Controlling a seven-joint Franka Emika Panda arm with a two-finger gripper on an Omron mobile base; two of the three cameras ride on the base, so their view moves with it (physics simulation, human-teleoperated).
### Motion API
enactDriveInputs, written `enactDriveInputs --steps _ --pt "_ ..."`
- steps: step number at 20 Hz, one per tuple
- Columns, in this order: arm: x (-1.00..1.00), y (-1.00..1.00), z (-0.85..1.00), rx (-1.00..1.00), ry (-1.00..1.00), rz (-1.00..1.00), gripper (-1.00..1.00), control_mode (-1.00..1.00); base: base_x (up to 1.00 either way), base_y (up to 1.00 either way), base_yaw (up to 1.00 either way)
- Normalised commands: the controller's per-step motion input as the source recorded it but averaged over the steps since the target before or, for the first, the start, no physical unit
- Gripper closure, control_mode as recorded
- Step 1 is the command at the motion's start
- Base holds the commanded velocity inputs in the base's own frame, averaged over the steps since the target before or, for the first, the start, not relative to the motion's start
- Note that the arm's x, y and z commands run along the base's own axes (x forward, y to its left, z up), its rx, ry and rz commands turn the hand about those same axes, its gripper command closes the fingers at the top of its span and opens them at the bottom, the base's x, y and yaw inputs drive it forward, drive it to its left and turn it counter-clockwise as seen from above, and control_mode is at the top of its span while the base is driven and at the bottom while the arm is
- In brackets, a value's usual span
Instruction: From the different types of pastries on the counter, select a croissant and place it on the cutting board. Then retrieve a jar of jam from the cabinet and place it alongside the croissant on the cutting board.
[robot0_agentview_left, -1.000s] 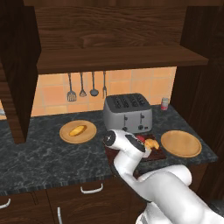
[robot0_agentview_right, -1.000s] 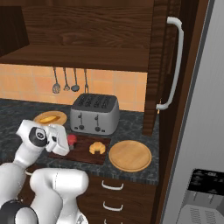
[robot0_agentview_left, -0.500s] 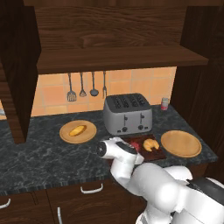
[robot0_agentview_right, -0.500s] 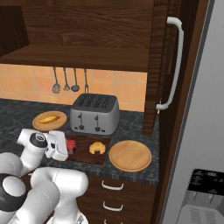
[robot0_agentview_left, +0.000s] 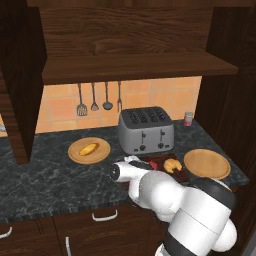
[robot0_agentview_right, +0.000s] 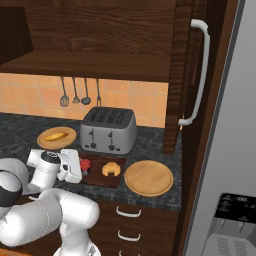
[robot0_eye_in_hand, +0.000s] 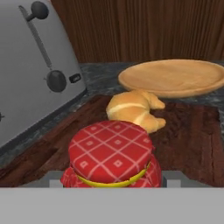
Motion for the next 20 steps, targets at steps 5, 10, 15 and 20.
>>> enactDriveInputs --steps 5,10,15,20 --pt "0.23 -0.14 0.0 0.0 -0.06 -0.05 1.0 -1.0 0.0 0.0 0.0" --pt "0.09 -0.1 -0.08 0.0 -0.1 -0.06 -1.0 -1.0 0.0 0.0 0.0" --pt "-0.05 -0.05 -0.02 0.0 -0.15 -0.04 -1.0 -1.0 0.0 0.0 0.0" --pt "-0.31 0.0 0.0 0.0 -0.14 0.0 -1.0 -1.0 0.0 0.0 0.0"
